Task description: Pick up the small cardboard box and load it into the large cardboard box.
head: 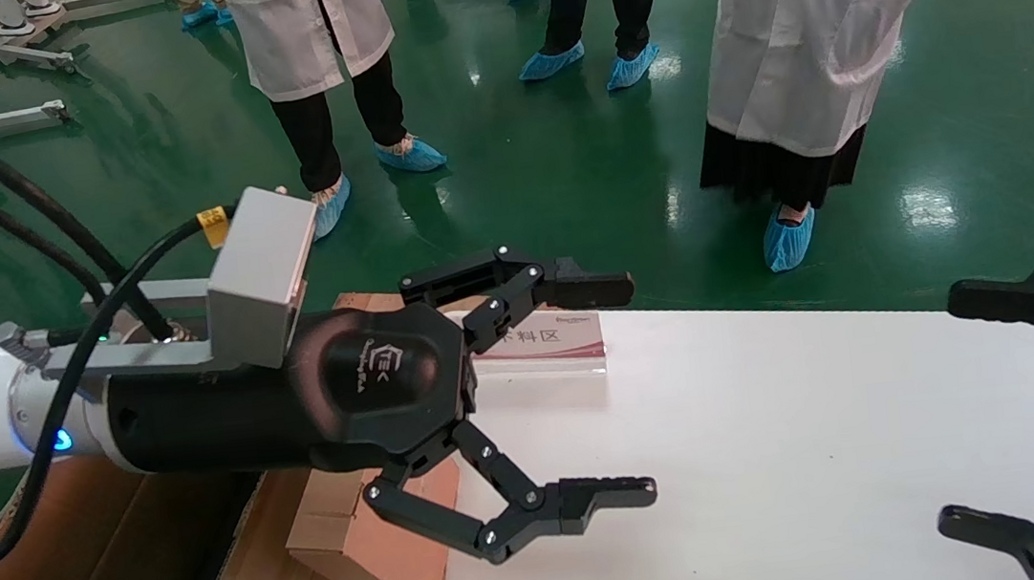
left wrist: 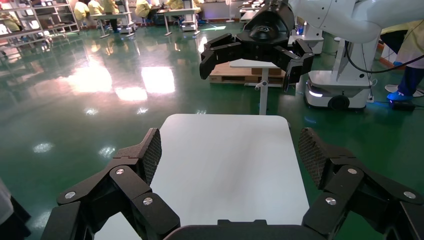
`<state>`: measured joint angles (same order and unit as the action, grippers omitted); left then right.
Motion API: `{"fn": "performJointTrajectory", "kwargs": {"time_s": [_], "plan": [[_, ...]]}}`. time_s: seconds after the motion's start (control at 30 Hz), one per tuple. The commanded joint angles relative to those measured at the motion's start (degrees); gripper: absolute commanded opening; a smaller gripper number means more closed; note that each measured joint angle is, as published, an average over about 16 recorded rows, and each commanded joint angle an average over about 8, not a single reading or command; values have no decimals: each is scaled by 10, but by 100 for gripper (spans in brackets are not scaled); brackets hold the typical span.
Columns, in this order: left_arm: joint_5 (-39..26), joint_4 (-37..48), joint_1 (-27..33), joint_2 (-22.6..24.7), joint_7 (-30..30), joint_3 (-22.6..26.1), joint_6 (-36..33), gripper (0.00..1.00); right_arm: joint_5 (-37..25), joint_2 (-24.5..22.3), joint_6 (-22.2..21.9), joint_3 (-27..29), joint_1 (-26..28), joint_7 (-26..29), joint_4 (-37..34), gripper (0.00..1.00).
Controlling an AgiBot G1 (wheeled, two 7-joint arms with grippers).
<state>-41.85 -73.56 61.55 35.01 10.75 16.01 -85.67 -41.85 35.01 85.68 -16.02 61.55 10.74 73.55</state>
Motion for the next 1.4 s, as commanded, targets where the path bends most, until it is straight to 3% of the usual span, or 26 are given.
{"fn": "performJointTrajectory", "kwargs": {"time_s": [0.03,0.83,1.07,1.4], "plan": [[0,0,0,0,0,0,0,100,0,0,0,0,0,0,0,100],[-10,-7,2,-7,13,4,8,100,0,0,0,0,0,0,0,100],[-56,-26,25,-30,43,19,12,100,0,0,0,-1,0,0,-1,100],[-161,-35,103,-47,119,69,-11,100,1,0,0,-1,1,-1,-1,100]]}}
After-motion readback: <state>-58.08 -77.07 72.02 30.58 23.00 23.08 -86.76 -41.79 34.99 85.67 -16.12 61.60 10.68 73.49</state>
